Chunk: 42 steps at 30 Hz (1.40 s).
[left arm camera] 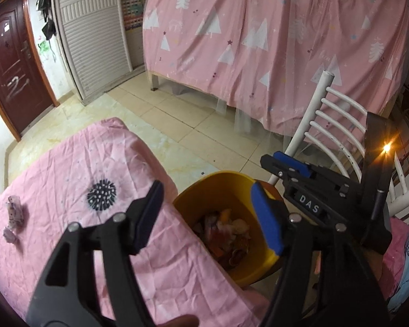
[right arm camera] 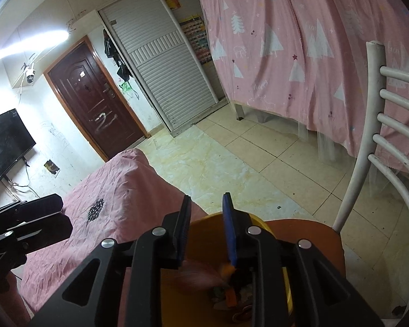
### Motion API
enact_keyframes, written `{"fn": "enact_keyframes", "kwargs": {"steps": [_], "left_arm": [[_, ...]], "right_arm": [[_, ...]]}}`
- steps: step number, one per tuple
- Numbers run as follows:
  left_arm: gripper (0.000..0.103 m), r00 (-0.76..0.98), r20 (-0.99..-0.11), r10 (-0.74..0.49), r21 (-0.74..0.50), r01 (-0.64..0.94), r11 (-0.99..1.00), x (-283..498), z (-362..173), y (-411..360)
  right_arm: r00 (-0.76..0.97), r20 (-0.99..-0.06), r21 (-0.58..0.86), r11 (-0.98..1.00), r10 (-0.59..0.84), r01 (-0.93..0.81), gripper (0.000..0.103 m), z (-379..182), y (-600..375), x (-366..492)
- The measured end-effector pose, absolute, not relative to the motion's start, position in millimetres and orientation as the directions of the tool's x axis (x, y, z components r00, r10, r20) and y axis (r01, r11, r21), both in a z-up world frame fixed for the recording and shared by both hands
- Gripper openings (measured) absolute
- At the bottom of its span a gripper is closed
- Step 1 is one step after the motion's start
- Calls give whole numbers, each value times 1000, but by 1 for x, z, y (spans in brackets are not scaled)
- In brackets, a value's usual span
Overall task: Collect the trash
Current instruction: 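Carry the bag and spool to the yellow bin and release both, then move both tools back over the bed toward the silver wrapper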
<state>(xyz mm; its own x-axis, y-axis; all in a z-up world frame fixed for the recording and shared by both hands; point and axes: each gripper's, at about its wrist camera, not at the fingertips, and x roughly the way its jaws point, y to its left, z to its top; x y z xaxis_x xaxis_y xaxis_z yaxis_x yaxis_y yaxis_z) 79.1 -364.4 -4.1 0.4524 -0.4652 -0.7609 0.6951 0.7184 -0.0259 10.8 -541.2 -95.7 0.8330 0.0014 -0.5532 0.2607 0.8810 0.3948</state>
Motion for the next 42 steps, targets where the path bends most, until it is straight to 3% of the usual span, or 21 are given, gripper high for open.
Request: {"fn": "enact_keyframes", "kwargs": {"steps": [10,18,42], "left_arm": [[64,459,-759,-462,-42,673,738,85,0,-348],[68,479,-745,-465,-54,651,757,94,8,-323],[68,584,-731,-352,-93,426,900,169,12,-161]], "right_arm": [[840,-542,391,886,5,248,44,-92,-536,12],[846,-533,377,902,23,213,54,-81,-513,19],[801,-584,247,969,132,20,64,-53,-378,113]]}}
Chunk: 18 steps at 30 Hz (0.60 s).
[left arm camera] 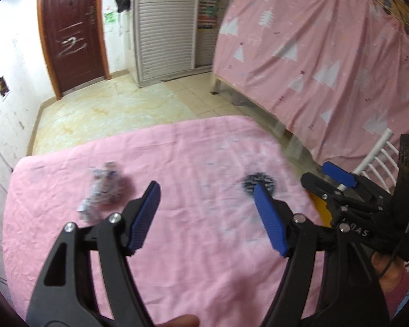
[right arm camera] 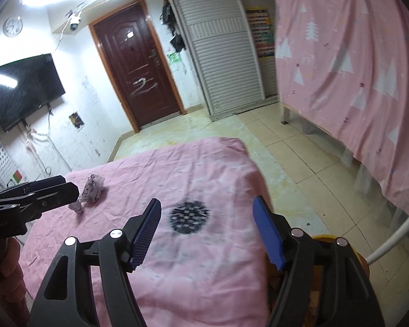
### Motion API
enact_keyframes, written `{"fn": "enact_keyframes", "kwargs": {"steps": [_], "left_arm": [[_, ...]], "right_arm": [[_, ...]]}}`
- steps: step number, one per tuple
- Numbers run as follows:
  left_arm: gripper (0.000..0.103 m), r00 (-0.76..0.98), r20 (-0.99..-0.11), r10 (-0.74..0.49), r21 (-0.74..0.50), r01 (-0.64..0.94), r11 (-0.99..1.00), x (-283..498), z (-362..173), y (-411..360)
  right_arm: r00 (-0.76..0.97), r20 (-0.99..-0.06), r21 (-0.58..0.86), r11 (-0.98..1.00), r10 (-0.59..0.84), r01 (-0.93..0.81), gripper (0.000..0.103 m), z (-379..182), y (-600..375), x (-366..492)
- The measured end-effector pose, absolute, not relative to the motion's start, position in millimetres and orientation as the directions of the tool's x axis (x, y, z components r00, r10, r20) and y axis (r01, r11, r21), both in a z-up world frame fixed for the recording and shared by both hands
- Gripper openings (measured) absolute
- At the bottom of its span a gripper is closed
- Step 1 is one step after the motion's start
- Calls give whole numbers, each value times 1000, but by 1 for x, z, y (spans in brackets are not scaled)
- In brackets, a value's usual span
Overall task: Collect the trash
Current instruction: 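Move both tools back over the bed toward the silver wrapper, then grasp the crumpled white paper ball with the left tool while the right tool grasps the white printed wrapper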
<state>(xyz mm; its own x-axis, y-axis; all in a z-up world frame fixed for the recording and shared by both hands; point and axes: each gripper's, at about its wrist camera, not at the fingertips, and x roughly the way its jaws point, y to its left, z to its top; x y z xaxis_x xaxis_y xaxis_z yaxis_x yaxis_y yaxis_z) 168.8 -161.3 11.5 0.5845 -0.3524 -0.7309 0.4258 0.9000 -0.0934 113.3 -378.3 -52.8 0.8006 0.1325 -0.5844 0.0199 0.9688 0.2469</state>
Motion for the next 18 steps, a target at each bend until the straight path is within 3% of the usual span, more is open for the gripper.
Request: {"fn": "enact_keyframes", "kwargs": {"steps": [18], "left_arm": [[68,590,-775,-224,-83,256,963,219,-20,-64]], "right_arm": [[741,-636,190,975,215,-119,68,-55,-291,172]]}}
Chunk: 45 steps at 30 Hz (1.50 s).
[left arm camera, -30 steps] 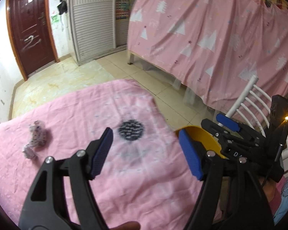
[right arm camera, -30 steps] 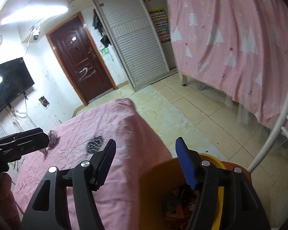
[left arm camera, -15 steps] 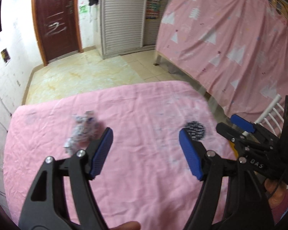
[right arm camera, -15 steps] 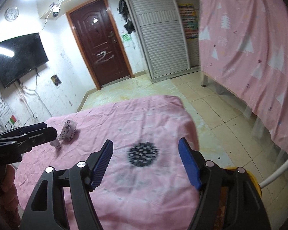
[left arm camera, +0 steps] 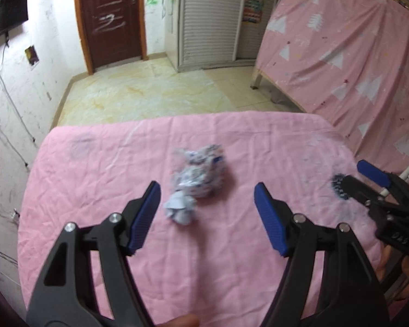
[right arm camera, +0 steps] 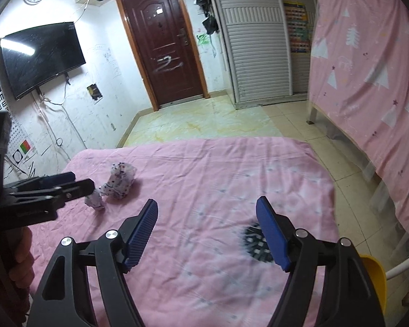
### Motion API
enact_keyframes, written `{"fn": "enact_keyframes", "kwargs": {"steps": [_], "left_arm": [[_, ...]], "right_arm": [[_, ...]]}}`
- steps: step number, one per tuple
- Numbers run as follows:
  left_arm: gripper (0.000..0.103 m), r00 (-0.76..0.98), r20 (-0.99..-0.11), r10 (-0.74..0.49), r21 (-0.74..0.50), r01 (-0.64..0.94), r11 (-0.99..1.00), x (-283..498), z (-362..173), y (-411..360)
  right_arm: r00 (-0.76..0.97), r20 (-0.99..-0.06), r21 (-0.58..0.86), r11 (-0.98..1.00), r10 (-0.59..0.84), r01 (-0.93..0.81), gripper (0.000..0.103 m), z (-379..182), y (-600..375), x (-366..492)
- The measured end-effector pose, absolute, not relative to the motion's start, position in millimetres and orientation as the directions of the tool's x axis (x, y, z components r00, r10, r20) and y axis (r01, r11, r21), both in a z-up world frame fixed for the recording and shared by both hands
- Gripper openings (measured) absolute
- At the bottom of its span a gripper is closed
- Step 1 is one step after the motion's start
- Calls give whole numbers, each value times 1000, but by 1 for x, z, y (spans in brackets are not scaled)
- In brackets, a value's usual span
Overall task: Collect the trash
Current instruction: 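Grasp the crumpled white paper ball with the left tool while the right tool grasps the white printed wrapper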
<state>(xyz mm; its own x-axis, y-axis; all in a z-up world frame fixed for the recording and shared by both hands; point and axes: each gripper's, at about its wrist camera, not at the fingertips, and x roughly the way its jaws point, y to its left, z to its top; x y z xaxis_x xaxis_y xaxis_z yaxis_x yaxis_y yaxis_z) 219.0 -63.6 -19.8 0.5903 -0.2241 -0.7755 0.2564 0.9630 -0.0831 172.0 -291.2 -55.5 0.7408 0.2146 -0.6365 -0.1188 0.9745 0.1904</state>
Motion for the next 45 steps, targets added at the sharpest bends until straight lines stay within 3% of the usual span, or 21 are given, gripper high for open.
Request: {"fn": "enact_keyframes", "kwargs": {"steps": [4,10,16,29,45], "left_arm": [[67,578,-787,-213,-80,246,966,225,-31,-52],[53,552,-809,-200,-68,249,966,233,-47,-51],[29,520,-828,-209,-92,241,966,240,-64,-43],[28,548,-798,-249,-170,191,967,241,-58,-9],[28,641,-759,-114,-118,37,992,229,-52,37]], "right_arm": [[729,-646,182,973,227,-142,68,-56,-276,181],[710,-660,169,969,246,-178,69,-58,-254,193],[689,-676,165,965,261,-204,71,-64,-235,205],[642,-704,159,948,305,-277,74,-69,-190,238],[556,-755,156,919,347,-362,75,-89,-142,277]]}}
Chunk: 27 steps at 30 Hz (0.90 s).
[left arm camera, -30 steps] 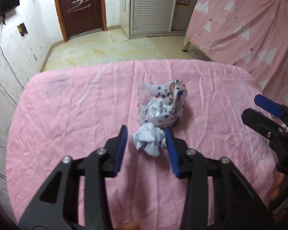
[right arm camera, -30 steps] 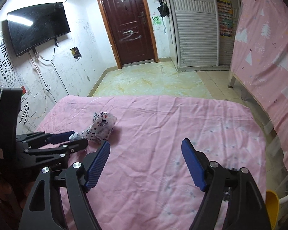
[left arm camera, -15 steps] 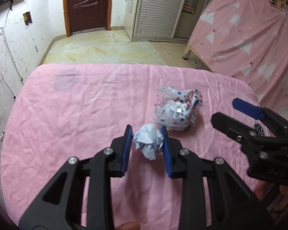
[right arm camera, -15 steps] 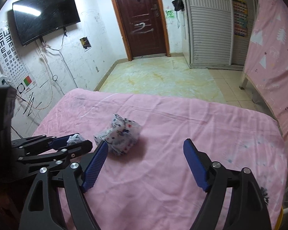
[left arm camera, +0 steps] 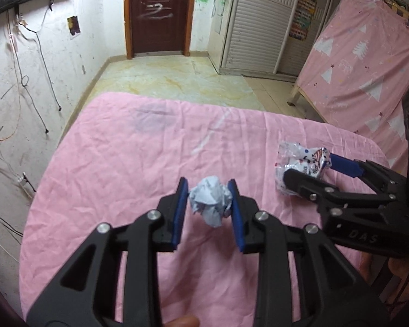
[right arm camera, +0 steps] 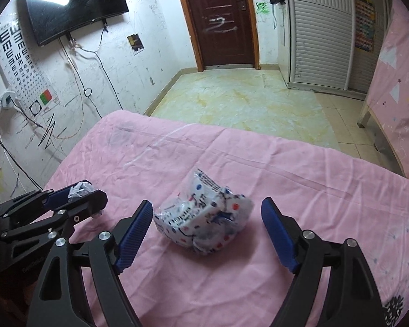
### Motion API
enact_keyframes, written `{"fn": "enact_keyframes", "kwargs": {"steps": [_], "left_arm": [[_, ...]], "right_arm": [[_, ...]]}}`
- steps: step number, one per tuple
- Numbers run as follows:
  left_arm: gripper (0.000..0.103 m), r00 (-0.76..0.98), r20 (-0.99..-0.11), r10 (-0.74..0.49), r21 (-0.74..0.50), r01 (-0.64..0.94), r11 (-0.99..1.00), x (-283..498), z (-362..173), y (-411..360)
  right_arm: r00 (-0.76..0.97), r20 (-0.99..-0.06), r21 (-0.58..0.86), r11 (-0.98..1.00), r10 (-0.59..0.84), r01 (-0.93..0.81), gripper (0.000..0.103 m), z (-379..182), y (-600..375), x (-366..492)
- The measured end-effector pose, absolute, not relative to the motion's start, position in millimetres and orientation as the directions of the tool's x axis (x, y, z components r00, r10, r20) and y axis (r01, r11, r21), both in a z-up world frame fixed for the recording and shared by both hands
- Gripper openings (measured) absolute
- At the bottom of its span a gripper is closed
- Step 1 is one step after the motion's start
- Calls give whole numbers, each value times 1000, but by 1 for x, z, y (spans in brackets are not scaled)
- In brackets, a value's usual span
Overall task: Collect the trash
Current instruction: 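Grasp the crumpled white paper ball with the left tool while the right tool grasps the white printed wrapper, then carry the paper ball and wrapper to the yellow bin and release both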
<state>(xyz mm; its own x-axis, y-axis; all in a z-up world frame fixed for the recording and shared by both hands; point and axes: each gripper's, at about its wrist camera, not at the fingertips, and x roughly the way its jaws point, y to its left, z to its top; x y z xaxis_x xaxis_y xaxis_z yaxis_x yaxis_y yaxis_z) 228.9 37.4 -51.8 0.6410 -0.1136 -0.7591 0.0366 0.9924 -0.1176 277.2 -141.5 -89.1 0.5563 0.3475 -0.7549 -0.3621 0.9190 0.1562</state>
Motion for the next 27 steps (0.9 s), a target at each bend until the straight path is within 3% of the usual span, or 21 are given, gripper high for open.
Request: {"fn": "enact_keyframes", "kwargs": {"steps": [5,7,8,9,12,27], "left_arm": [[28,645,-757,-110,-125,23,992,232,-51,40],[28,640,-761,-112,-130,18,991,234,-52,40],[28,638,-762,-112,-132,16,991,234,-52,40],[28,637,-763,-113,-134,16,991,235,-52,40],[28,636,-764,-111,-135,12,991,236,-52,40],[28,690,-716,-108,-100,52,994,228,-46,28]], "right_arm": [[543,-772,130,919,329,-372,75,-97,-135,281],[551,-773,110,922,314,-372,64,-98,-134,281],[557,-774,93,925,301,-369,51,-97,-132,281],[564,-774,80,928,287,-363,45,-96,-132,281],[574,-767,86,932,288,-353,39,-96,-135,280],[711,-630,162,948,312,-273,39,-53,-177,241]]}}
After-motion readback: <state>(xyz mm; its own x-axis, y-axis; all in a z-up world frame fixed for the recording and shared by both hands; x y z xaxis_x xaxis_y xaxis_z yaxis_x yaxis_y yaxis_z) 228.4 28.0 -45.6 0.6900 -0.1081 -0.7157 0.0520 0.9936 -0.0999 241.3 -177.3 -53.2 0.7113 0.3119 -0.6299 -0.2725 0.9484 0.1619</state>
